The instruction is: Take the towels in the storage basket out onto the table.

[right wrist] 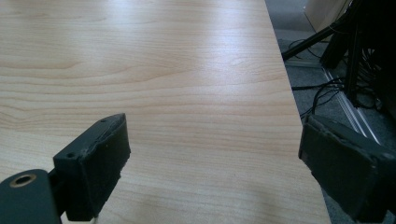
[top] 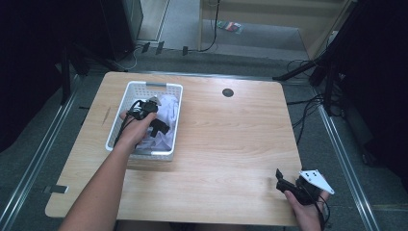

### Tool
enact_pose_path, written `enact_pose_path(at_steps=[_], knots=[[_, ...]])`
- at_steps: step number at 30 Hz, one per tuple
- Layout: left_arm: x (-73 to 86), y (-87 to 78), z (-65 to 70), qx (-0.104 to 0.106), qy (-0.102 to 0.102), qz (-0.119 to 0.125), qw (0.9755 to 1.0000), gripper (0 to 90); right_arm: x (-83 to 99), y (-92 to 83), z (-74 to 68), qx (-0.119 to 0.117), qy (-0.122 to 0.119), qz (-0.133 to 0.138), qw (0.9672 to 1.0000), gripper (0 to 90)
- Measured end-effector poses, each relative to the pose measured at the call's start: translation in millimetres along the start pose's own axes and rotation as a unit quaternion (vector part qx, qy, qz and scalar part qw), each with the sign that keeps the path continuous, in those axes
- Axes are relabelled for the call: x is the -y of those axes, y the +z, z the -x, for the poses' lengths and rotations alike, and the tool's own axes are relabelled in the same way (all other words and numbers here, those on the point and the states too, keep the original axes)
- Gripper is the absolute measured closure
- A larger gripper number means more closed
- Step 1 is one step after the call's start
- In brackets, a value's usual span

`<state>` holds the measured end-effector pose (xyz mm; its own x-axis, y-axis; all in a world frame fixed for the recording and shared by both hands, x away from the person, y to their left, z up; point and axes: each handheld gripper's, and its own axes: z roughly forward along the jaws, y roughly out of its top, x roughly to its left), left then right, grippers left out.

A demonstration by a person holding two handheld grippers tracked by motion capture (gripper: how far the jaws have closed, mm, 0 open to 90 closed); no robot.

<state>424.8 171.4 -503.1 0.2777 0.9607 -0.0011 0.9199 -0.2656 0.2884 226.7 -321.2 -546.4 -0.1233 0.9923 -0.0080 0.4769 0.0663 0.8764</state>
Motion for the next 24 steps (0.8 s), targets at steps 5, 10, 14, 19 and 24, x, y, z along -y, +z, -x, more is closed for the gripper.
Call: enact_pose_path(at_steps=[5, 10, 14, 19, 24], knots=[[0.2, 8.5, 4.0, -0.015, 0.014, -0.011, 0.9997, 0.0, 0.0, 0.2, 0.0, 0.000, -0.001, 0.000, 1.0000, 8.8], [1.8, 11.4, 3.5, -0.012, 0.033, -0.014, 0.9993, 0.0, -0.3, 0.8, -0.4, 0.001, -0.002, -0.003, 1.0000, 8.8], [1.9, 10.1, 3.8, -0.014, 0.028, -0.018, 0.9993, 4.6, 0.0, 0.4, -0.7, -0.002, -0.005, -0.002, 1.0000, 9.0], [-0.2, 5.0, -2.4, -0.023, 0.011, -0.018, 0.9995, 17.6, -0.3, 1.0, -0.5, 0.000, -0.003, -0.006, 1.0000, 9.0], [1.1, 1.8, -6.0, -0.031, 0.009, -0.012, 0.9994, 36.2, -0.4, 1.1, -0.1, 0.000, 0.000, -0.006, 1.0000, 9.0]])
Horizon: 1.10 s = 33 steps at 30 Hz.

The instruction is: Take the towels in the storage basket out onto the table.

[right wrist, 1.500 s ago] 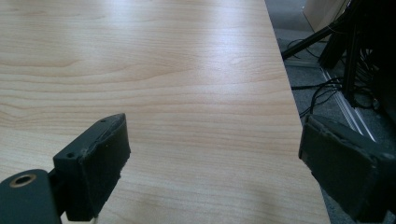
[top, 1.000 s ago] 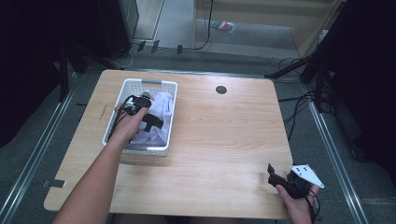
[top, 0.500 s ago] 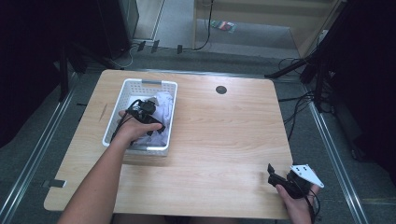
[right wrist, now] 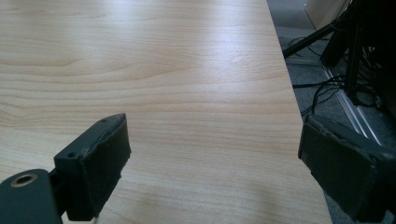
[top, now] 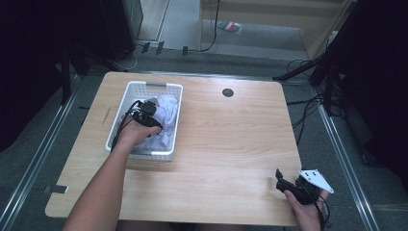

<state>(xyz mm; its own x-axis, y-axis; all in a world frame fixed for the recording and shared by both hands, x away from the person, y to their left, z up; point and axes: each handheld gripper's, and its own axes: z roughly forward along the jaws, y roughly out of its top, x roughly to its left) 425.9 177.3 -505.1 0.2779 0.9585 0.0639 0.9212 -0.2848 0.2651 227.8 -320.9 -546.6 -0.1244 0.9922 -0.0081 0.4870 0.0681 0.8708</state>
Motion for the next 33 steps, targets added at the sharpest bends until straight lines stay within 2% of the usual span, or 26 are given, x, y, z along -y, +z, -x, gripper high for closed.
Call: enact_pose_path(at_steps=[1, 5, 11, 14, 18, 20, 24, 28, 29, 33], knots=[[0.4, -0.4, -0.6, -0.002, 0.002, 0.002, 1.0000, 36.2, 0.0, 0.0, 0.0, 0.000, 0.000, 0.000, 1.0000, 9.0], [4.5, -2.5, -5.8, -0.005, -0.003, 0.016, 0.9999, 50.6, 0.1, -0.2, 0.0, 0.001, 0.001, 0.000, 1.0000, 9.0], [4.7, -8.1, -6.8, -0.004, -0.011, 0.022, 0.9997, 58.8, 0.0, -0.1, 1.9, 0.000, 0.007, 0.003, 1.0000, 9.0], [4.9, -14.9, -10.1, 0.002, -0.021, 0.025, 0.9995, 59.9, 0.0, 0.0, 1.9, 0.000, 0.006, 0.002, 1.0000, 8.9], [7.4, -27.1, -14.3, -0.007, -0.032, 0.040, 0.9987, 59.7, -0.1, -0.1, 1.9, 0.000, 0.008, 0.001, 1.0000, 9.0], [8.0, -33.5, -17.1, -0.001, -0.033, 0.039, 0.9987, 59.6, -0.1, 0.0, 1.8, 0.000, 0.007, 0.000, 1.0000, 8.9], [7.8, -48.4, -20.4, -0.002, -0.028, 0.044, 0.9986, 59.6, -0.1, 0.1, 1.7, 0.001, 0.007, 0.000, 1.0000, 9.0], [4.1, -68.9, -25.8, -0.005, -0.030, 0.057, 0.9979, 59.6, -0.2, 0.2, 1.9, 0.002, 0.009, -0.001, 1.0000, 9.0], [4.1, -68.9, -25.8, -0.005, -0.030, 0.057, 0.9979, 59.6, -0.2, 0.2, 1.9, 0.002, 0.009, -0.001, 1.0000, 9.0], [0.8, -85.8, -29.4, -0.005, -0.033, 0.067, 0.9972, 59.4, -0.2, 0.3, 2.0, 0.001, 0.009, -0.001, 1.0000, 8.9]])
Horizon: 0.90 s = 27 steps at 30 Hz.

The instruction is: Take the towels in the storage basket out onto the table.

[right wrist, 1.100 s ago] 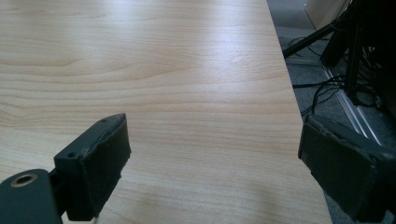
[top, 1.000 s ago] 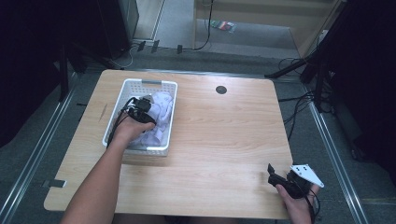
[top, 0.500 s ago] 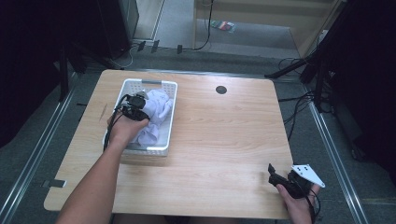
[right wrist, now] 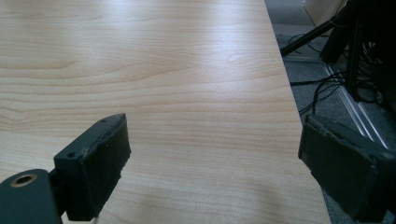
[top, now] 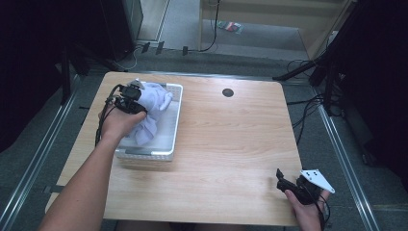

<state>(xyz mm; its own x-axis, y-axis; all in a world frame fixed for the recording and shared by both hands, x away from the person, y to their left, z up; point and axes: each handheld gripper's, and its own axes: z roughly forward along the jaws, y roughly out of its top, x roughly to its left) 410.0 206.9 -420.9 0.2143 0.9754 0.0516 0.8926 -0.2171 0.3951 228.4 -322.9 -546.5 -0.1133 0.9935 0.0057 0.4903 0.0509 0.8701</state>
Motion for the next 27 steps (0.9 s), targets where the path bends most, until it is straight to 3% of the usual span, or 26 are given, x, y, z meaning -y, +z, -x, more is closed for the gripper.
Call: enact_pose_path(at_steps=[6, 17, 27], knots=[[-5.5, -17.4, -0.6, -0.003, -0.007, 0.016, 0.9998, 59.4, 0.0, -0.1, -0.1, 0.000, 0.000, -0.001, 1.0000, 8.9], [-14.8, -36.4, 3.1, -0.003, -0.003, 0.027, 0.9996, 59.3, -0.1, 0.0, 0.0, 0.001, 0.000, -0.001, 1.0000, 9.0], [-25.6, -47.3, 18.8, 0.002, 0.009, 0.028, 0.9996, 59.1, -0.1, 0.0, 0.0, 0.001, 0.000, -0.001, 1.0000, 9.0]])
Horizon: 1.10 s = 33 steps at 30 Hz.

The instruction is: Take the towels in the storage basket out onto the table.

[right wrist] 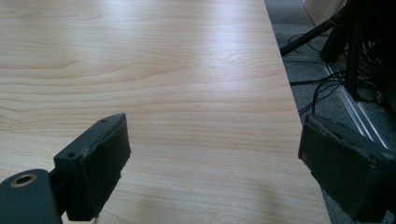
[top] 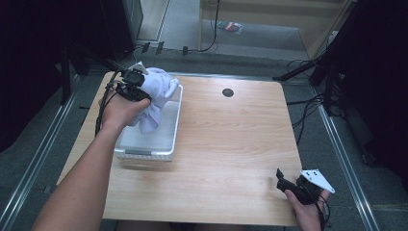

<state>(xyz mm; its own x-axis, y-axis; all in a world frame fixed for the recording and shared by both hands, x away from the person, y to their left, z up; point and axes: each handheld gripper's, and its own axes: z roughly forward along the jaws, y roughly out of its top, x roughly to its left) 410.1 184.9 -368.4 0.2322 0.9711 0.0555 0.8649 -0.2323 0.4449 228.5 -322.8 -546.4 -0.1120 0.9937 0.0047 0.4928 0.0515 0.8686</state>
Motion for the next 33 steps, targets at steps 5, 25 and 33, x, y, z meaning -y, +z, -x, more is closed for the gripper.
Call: enact_pose_path(at_steps=[5, 25, 33], knots=[[-7.0, -4.9, 12.3, 0.003, 0.010, 0.003, 0.9999, 59.1, 0.0, 0.0, 0.2, 0.000, 0.001, 0.000, 1.0000, 8.9], [-32.8, -13.5, 72.8, 0.040, 0.046, 0.020, 0.9980, 58.6, -0.2, 0.2, -0.2, 0.000, 0.000, 0.000, 1.0000, 9.0], [-39.0, -9.3, 93.8, 0.049, 0.052, 0.023, 0.9972, 58.4, -0.1, 0.0, -0.1, -0.001, 0.002, 0.001, 1.0000, 9.1]])
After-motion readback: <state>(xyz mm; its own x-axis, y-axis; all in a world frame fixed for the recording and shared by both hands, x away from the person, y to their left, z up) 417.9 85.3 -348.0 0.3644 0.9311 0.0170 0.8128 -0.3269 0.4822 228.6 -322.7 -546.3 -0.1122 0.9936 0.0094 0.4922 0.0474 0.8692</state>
